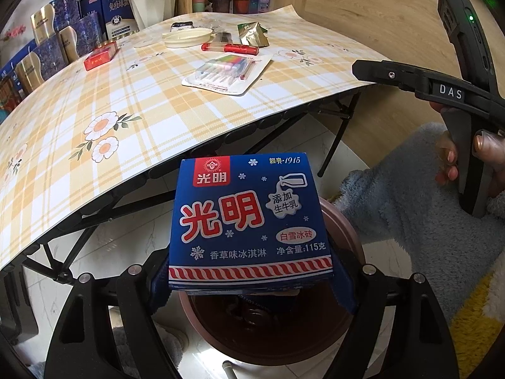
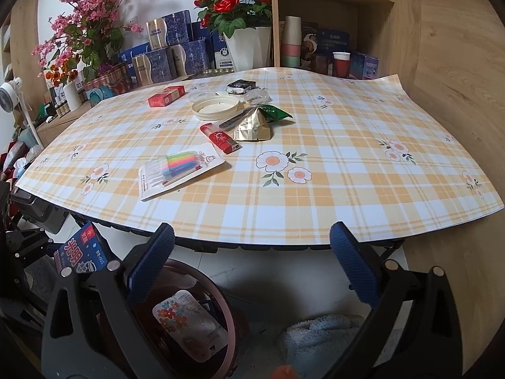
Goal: Collect trash
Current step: 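Carry the blue box over the bin with the left tool and open it, then grasp the gold-and-green snack wrapper with the right tool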
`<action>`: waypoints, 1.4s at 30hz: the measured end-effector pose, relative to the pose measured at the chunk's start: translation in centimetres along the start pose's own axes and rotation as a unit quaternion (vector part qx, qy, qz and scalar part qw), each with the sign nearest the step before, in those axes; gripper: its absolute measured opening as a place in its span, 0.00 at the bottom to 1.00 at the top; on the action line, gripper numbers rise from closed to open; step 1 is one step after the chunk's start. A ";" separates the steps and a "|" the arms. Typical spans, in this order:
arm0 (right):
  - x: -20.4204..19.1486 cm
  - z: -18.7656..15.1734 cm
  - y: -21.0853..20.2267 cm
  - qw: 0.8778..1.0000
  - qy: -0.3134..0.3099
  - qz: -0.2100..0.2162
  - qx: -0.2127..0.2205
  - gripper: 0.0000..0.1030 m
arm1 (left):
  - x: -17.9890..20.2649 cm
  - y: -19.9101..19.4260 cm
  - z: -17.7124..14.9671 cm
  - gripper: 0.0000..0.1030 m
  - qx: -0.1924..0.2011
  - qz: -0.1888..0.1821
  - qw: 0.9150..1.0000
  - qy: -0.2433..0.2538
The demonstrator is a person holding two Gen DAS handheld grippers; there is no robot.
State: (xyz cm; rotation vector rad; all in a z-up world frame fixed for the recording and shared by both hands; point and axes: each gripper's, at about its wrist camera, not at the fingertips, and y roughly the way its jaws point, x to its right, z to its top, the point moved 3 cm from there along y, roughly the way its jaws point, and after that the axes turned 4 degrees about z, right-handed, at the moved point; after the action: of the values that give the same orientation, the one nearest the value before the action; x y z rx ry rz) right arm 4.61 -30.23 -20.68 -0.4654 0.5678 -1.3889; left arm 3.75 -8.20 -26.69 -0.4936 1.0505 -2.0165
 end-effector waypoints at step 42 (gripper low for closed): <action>3.6 10.0 10.2 0.998 0.045 0.013 -0.035 0.94 | -13.3 -7.6 0.2 0.89 0.162 0.193 0.930 -0.269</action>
State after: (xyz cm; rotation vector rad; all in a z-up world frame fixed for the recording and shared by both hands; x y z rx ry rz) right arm 19.02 -32.71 -19.52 -0.4511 0.6949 -1.3735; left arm 8.41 4.89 -20.13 -0.5667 0.4241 -1.5302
